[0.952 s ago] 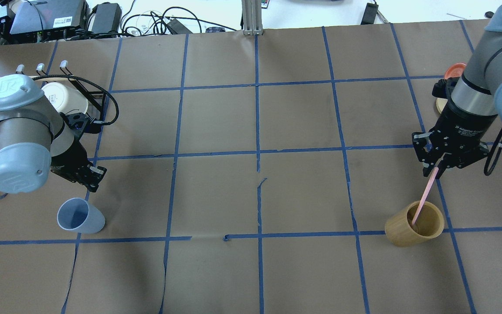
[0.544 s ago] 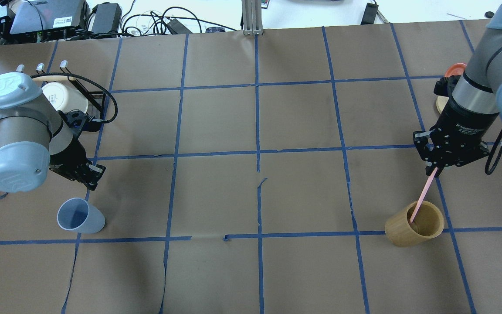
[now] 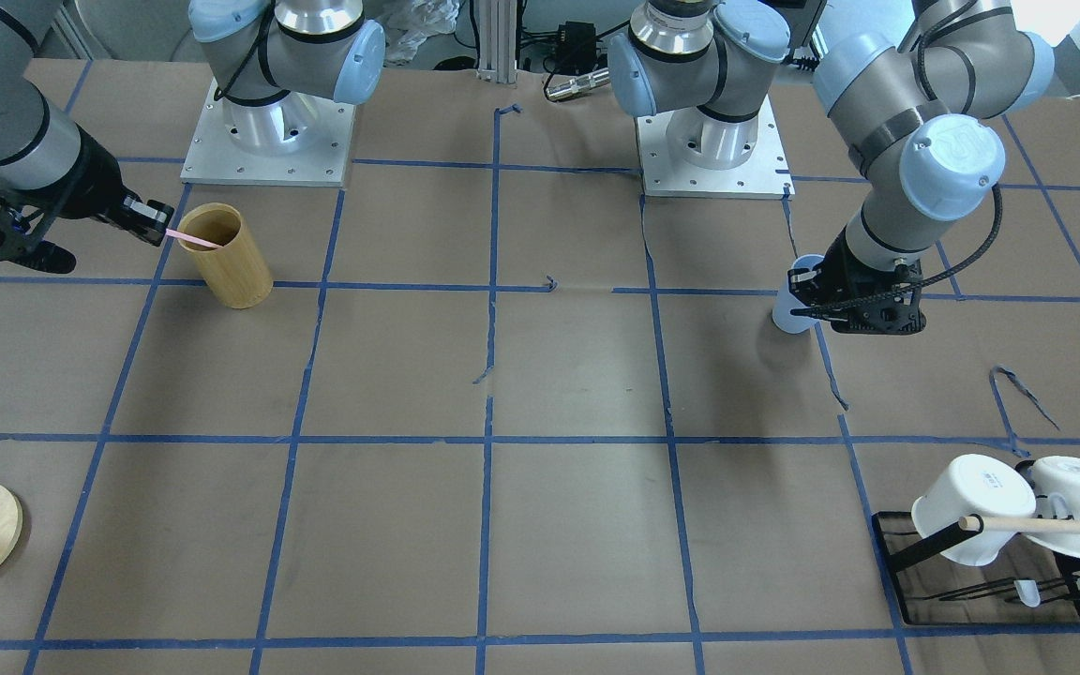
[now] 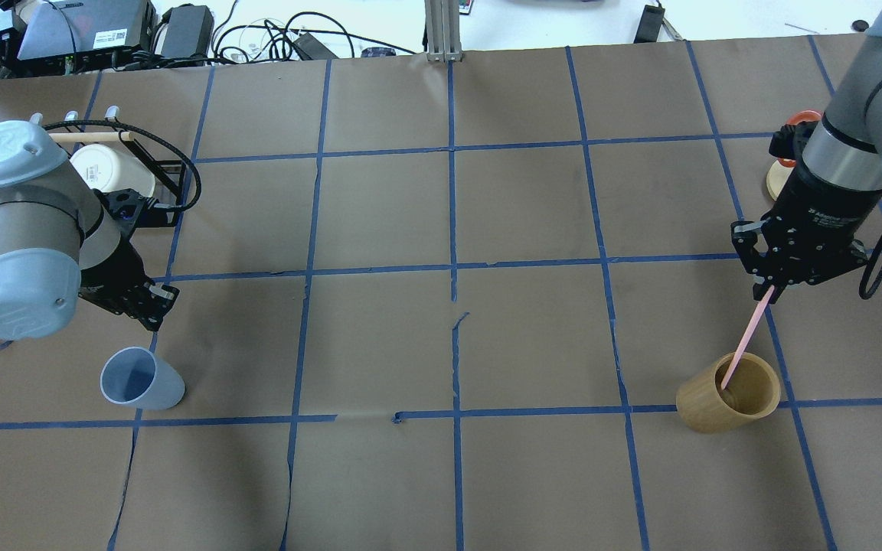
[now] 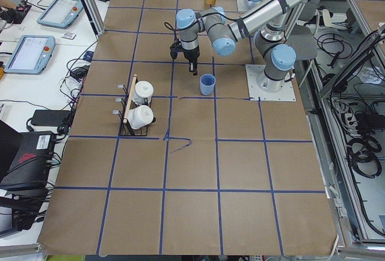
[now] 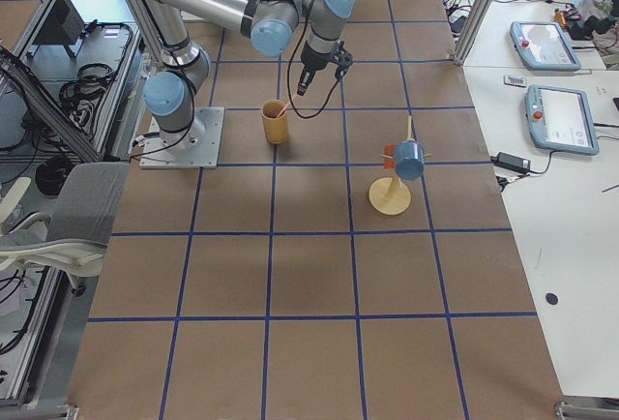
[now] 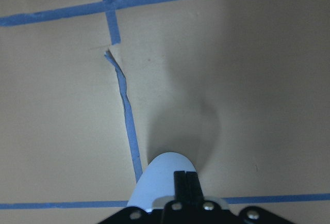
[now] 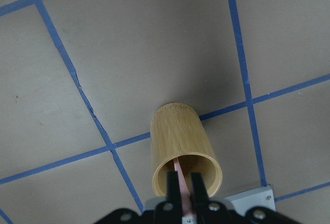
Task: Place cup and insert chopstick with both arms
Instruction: 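Grasp the blue cup rim with the left gripper while the right gripper grasps the chopstick, then pull the pink chopstick up out of the bamboo cup with the right gripper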
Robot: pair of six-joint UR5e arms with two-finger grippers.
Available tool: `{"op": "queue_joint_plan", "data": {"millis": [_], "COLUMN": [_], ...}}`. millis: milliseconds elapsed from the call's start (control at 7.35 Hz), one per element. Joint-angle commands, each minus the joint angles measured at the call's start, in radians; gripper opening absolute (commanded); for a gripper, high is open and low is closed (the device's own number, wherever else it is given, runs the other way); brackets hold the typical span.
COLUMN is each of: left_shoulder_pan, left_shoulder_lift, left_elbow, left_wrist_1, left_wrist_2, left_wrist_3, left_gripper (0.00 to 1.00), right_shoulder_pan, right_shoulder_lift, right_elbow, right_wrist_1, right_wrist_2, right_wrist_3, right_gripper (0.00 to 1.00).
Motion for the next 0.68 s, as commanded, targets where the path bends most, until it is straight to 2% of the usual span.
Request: {"op": "queue_joint_plan", "data": {"millis": [0,136,408,544], "left_shoulder_pan": [-0.002,-0.006,-0.006,-0.005], "left_shoulder_lift": [0.016,0.030,0.037,0.037], "left_elbow": [-0.004,0.002,-0.009,-0.019], "left_wrist_1": [-0.031,-0.078,-0.095,-0.105], "left_wrist_2": [0.004,0.004,0.004,0.004], "left_wrist_3": [-0.043,-0.109,-0.117,-0.117], "left_gripper": [0.88,0.97,1.00,1.00], "right_shoulder_pan": [0.001,0.004,0.010,0.011], "right_shoulder_lift": [-0.001,-0.001,-0.003,-0.003], "right_elbow": [-0.108,-0.168,-0.251,-0.288], "right_wrist_1": [0.097,0.111,0.114,0.114], "right_wrist_2": [0.006,0.007,0.021,0.121], "right_wrist_3": [0.000,-0.001,-0.002,-0.002], "right_gripper": [0.12,0.12,0.10,0.00]}}
